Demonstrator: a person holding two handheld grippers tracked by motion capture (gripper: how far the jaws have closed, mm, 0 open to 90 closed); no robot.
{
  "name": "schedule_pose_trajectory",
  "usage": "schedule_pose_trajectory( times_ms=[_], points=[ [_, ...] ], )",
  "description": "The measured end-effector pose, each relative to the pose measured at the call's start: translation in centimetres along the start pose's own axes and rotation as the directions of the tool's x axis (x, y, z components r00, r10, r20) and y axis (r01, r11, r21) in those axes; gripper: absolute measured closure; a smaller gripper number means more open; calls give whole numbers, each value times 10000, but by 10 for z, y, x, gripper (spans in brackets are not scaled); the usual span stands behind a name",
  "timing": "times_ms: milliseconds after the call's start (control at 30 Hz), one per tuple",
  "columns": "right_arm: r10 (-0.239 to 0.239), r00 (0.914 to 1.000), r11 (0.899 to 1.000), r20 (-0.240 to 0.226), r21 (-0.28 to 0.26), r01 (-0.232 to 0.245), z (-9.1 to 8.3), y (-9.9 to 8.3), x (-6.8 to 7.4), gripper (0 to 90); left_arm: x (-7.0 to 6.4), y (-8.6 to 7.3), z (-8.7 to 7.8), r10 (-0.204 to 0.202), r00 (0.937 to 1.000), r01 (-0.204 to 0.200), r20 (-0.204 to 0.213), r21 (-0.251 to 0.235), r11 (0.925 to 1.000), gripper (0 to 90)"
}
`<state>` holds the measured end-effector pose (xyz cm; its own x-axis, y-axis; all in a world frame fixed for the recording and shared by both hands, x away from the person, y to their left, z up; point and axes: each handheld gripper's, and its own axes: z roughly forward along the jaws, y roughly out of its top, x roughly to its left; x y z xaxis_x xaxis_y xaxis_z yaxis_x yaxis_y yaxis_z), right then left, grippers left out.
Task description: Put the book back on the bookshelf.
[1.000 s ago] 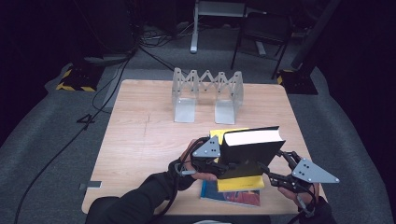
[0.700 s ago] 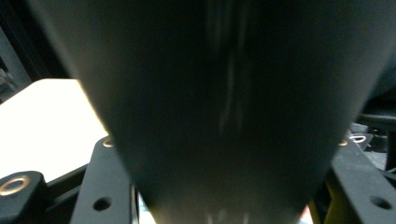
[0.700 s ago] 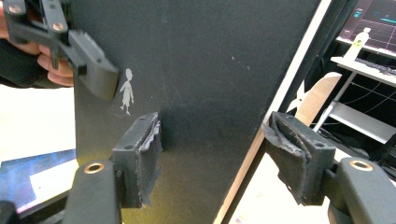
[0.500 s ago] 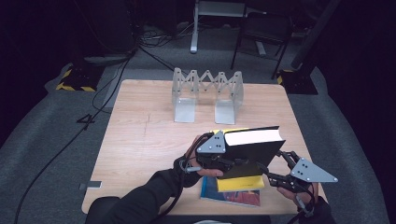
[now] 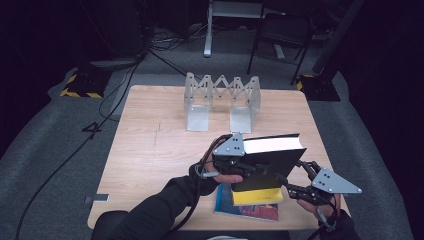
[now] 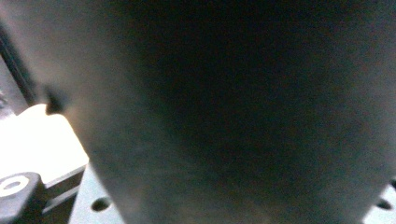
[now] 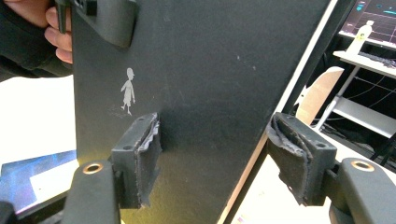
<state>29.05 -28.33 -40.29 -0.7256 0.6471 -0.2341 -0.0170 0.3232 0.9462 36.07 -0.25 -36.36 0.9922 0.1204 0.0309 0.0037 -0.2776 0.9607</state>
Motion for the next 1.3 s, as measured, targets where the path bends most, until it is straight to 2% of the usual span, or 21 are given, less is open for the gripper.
schedule_pose_trajectory(
  times_ms=[100,167,400,600,667,700,767,800,900,933,1033,1167,1233,1300],
  points=[
    [99,9999,10000,25,2,-99,-1,-1,-1,353,2,4,2,-14,10000,14,-76,-4,10000,462],
    [161,9999,9999,27,16,-161,-1,-1,-2,353,2,7,3,-26,9998,23,-200,-171,9999,444],
    [82,10000,10000,17,30,-82,-3,-1,-3,374,4,8,2,-81,9999,82,83,-173,9998,447],
    [212,9998,9994,-15,266,-212,-13,-9,-11,392,4,6,-3,-128,9998,131,137,-181,9998,487],
    [316,9995,9976,91,617,-321,-18,-15,-19,385,3,5,-5,-166,9999,167,36,-230,9996,491],
    [482,9987,9945,181,923,-497,-19,-19,-22,356,3,5,-5,-173,9999,173,-9,-231,9996,491],
    [570,9980,9894,269,1324,-600,-19,-26,-26,368,3,5,-6,-174,9998,172,-59,-226,9996,493],
    [481,9980,9857,417,1596,-542,-19,-30,-28,362,3,6,-7,-181,9998,178,-121,-219,9996,494],
    [706,9972,9773,239,1986,-739,-20,-40,-34,355,2,6,-8,-131,9996,127,-246,-174,9998,495],
    [850,9961,9713,237,2211,-881,-19,-43,-36,348,2,7,-9,-93,9996,89,-268,-153,9998,495],
    [905,9935,9529,688,2840,-1065,-17,-55,-42,346,1,8,-13,-84,9986,77,-516,-130,9999,501],
    [1166,9883,9366,989,3202,-1425,-12,-66,-47,345,3,10,-20,-121,9960,111,-883,-129,9999,506],
    [1162,9878,9270,1033,3458,-1452,-9,-70,-48,343,4,10,-22,-148,9951,135,-980,-137,9998,508],
    [1045,9879,9203,1146,3653,-1397,-7,-73,-49,343,8,9,-29,-266,9905,248,-1351,-148,9996,510]
  ],
)
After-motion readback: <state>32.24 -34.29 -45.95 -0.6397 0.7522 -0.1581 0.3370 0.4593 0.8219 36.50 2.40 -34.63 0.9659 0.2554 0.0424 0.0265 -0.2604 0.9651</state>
